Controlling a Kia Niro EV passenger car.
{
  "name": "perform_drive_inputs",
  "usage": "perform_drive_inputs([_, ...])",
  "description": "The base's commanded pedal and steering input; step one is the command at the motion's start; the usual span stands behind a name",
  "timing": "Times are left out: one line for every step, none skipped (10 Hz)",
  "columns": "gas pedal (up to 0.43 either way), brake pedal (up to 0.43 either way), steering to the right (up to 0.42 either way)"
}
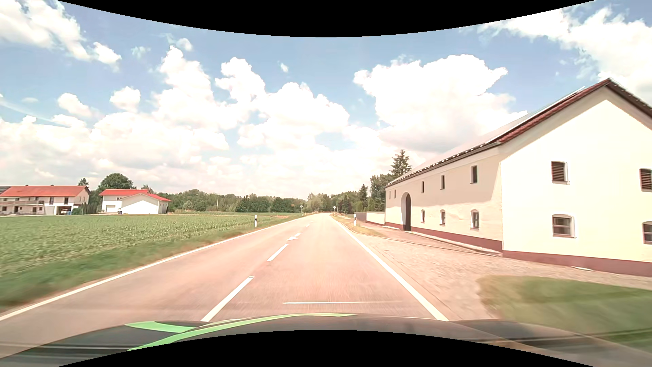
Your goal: Follow the waypoints while adhering to traffic rules and regulations
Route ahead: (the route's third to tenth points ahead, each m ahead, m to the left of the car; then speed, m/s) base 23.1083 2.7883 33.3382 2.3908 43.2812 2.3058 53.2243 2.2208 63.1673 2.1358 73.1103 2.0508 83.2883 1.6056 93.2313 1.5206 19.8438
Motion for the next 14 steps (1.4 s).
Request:
perform_drive_inputs([0.110, 0.000, -0.002])
perform_drive_inputs([0.110, 0.000, -0.001])
perform_drive_inputs([0.110, 0.000, 0.000])
perform_drive_inputs([0.110, 0.000, 0.000])
perform_drive_inputs([0.110, 0.000, 0.000])
perform_drive_inputs([0.110, 0.000, 0.000])
perform_drive_inputs([0.110, 0.000, 0.000])
perform_drive_inputs([0.110, 0.000, 0.000])
perform_drive_inputs([0.110, 0.000, 0.001])
perform_drive_inputs([0.110, 0.000, 0.002])
perform_drive_inputs([0.110, 0.000, 0.002])
perform_drive_inputs([0.110, 0.000, 0.002])
perform_drive_inputs([0.110, 0.000, 0.002])
perform_drive_inputs([0.110, 0.000, 0.002])
